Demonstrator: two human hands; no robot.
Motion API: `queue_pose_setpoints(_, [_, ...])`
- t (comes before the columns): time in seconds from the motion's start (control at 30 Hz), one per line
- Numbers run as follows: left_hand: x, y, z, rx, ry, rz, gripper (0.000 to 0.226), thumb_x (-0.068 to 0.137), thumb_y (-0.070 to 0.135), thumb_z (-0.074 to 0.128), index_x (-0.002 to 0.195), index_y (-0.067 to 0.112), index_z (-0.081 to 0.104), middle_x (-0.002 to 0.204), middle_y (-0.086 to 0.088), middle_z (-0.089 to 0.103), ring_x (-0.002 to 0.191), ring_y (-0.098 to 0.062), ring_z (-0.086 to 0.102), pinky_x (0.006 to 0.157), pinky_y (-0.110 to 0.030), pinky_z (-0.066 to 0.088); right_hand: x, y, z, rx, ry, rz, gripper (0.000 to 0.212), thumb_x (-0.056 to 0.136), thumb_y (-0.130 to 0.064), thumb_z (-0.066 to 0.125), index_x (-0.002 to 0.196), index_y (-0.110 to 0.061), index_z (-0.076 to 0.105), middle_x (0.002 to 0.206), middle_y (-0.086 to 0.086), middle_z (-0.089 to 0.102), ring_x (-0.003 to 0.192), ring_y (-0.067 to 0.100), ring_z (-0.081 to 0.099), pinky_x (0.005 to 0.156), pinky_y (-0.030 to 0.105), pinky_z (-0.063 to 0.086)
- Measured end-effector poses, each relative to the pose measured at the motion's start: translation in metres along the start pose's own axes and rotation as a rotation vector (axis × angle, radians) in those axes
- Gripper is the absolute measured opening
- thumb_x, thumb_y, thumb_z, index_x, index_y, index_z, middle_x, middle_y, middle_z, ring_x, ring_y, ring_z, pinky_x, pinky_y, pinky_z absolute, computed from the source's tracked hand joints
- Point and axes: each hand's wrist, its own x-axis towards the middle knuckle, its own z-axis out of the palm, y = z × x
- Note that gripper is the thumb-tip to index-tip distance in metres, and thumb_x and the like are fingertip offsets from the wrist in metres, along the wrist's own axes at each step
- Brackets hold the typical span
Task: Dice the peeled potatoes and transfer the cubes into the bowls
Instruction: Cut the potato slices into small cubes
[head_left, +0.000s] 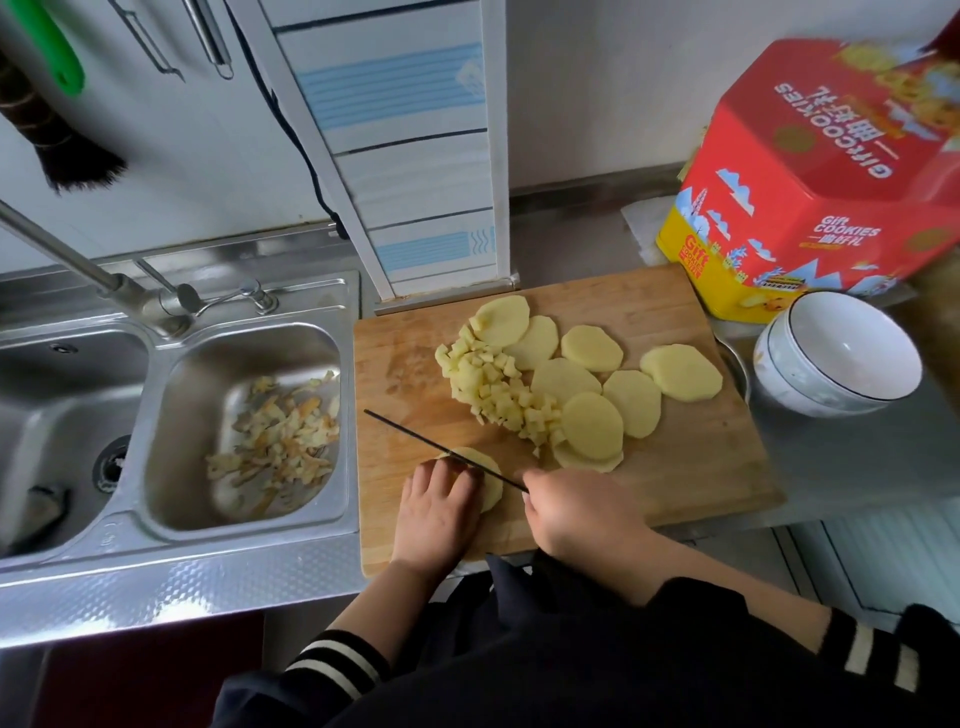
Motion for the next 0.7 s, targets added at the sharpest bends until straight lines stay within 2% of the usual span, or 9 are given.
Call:
queue_pose_setpoints(0.07, [0.0013, -0.0009, 0.0007, -0.001, -0.03, -0.008, 0.025, 0.089, 0.037, 0.044, 0.104, 0.017, 0.049, 0.094, -0.012, 0.057, 0.083, -0.028, 0.04, 0.062, -0.038, 0.044, -0.0009, 0.0015, 0.0008, -0.016, 0.007, -0.005, 0.02, 0.099, -0.021, 0.037, 0.109, -0.017, 0.054, 0.08, -0.001, 0.055, 0.072, 0.023, 0.05, 0.057, 0.031, 0.034])
queue_pose_setpoints(0.17, [0.0025, -0.0009, 0.0004, -0.02, -0.083, -0.025, 0.03, 0.089, 0.038, 0.043, 0.11, 0.017, 0.05, 0.099, -0.013, 0.058, 0.084, -0.03, 0.044, 0.063, -0.04, 0.045, -0.0016, 0.0019, 0.0014, -0.033, -0.011, 0.018, 0.016, 0.099, -0.018, 0.038, 0.105, -0.017, 0.053, 0.071, -0.006, 0.042, 0.07, 0.023, 0.047, 0.047, 0.029, 0.023])
queue_pose_setpoints(0.3, [0.0029, -0.0014, -0.0012, -0.038, -0.122, -0.043, 0.03, 0.09, 0.038, 0.044, 0.109, 0.016, 0.051, 0.101, -0.013, 0.057, 0.085, -0.03, 0.044, 0.064, -0.039, 0.045, -0.0028, 0.0016, 0.0001, -0.03, -0.023, 0.035, 0.015, 0.099, -0.019, 0.038, 0.102, -0.018, 0.052, 0.066, -0.006, 0.034, 0.071, 0.022, 0.044, 0.046, 0.027, 0.019])
queue_pose_setpoints(0.37, [0.0032, -0.0017, -0.0015, -0.041, -0.127, -0.048, 0.03, 0.09, 0.037, 0.044, 0.108, 0.015, 0.052, 0.101, -0.013, 0.056, 0.085, -0.029, 0.042, 0.064, -0.039, 0.044, -0.004, 0.0015, -0.0017, -0.018, -0.03, 0.049, 0.014, 0.099, -0.019, 0.038, 0.101, -0.018, 0.052, 0.067, -0.005, 0.038, 0.071, 0.022, 0.044, 0.046, 0.027, 0.019])
queue_pose_setpoints(0.43, [0.0029, -0.0014, -0.0007, -0.048, -0.128, -0.065, 0.029, 0.088, 0.036, 0.044, 0.106, 0.015, 0.052, 0.101, -0.013, 0.055, 0.084, -0.028, 0.04, 0.064, -0.041, 0.045, -0.0047, 0.001, -0.0028, -0.015, -0.031, 0.052, 0.012, 0.099, -0.019, 0.038, 0.097, -0.019, 0.051, 0.075, -0.003, 0.051, 0.07, 0.022, 0.045, 0.046, 0.027, 0.02])
queue_pose_setpoints(0.53, [0.0024, -0.0006, 0.0008, -0.074, -0.114, -0.075, 0.028, 0.086, 0.035, 0.044, 0.104, 0.014, 0.05, 0.1, -0.014, 0.054, 0.084, -0.028, 0.038, 0.064, -0.042, 0.045, -0.0036, -0.0003, -0.0042, -0.009, -0.058, 0.08, 0.013, 0.099, -0.015, 0.039, 0.096, -0.019, 0.051, 0.077, -0.004, 0.051, 0.069, 0.021, 0.046, 0.046, 0.028, 0.024])
queue_pose_setpoints(0.63, [0.0012, -0.0007, 0.003, -0.098, -0.077, -0.069, 0.026, 0.088, 0.035, 0.044, 0.102, 0.013, 0.047, 0.099, -0.015, 0.054, 0.085, -0.028, 0.038, 0.066, -0.041, 0.045, 0.0006, -0.002, -0.0066, 0.016, -0.1, 0.116, 0.017, 0.097, -0.011, 0.039, 0.102, -0.017, 0.054, 0.089, 0.0, 0.059, 0.072, 0.021, 0.048, 0.055, 0.03, 0.034])
queue_pose_setpoints(0.7, [0.0007, -0.0015, 0.0043, -0.11, -0.055, -0.07, 0.025, 0.089, 0.034, 0.043, 0.102, 0.013, 0.047, 0.1, -0.015, 0.051, 0.085, -0.028, 0.037, 0.066, -0.042, 0.046, 0.004, -0.0034, -0.0073, 0.019, -0.129, 0.127, 0.017, 0.095, -0.008, 0.04, 0.1, -0.015, 0.054, 0.088, 0.001, 0.056, 0.075, 0.023, 0.049, 0.061, 0.033, 0.038])
